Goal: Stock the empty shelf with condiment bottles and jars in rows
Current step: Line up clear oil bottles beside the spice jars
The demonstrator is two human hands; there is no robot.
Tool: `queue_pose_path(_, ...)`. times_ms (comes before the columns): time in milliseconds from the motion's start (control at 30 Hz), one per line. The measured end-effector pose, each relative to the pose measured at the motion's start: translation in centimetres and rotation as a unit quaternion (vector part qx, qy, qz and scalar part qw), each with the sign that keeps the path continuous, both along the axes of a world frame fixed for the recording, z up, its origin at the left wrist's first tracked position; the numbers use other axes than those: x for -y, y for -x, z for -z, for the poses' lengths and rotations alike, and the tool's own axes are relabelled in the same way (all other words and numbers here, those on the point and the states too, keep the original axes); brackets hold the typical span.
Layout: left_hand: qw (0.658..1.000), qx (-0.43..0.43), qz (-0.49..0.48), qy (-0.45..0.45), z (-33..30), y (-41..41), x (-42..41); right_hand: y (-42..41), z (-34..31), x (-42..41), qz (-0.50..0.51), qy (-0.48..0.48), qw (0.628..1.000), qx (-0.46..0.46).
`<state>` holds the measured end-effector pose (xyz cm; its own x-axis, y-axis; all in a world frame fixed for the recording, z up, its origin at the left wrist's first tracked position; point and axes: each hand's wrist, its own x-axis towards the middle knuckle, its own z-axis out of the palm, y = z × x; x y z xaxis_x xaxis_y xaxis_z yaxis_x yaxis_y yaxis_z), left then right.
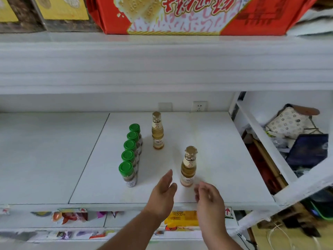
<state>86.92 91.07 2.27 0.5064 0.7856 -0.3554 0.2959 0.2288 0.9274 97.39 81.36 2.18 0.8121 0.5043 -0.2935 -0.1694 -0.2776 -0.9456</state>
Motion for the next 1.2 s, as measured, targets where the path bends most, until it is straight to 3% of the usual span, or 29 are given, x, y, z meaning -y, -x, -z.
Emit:
queue_pose_path(100,1.0,-0.011,0.028,-0.003,0.0,-1.1,0.4,-2.0,-0.3,-0.8,-0.029,0.031,0.999,0.025)
queue_pose_path(333,0.997,-0.015,0.069,-0.034,0.6,-2.1,0.4,-2.2,-0.4,-2.9,-0.162,0.053,0.985,-0.009)
queue_pose_path(700,0.997,0.0,0.012,-0.074,0.9,0.5,-4.6,0.1,1.1,-9.5,-0.249,0.059,0.967,0.004)
queue_pose_path(1200,0.998,-0.008,-0.021,-0.064,1.9,-1.0,-11.2,-0.2,1.9,-17.0,-0.259,0.044,0.965,-0.013)
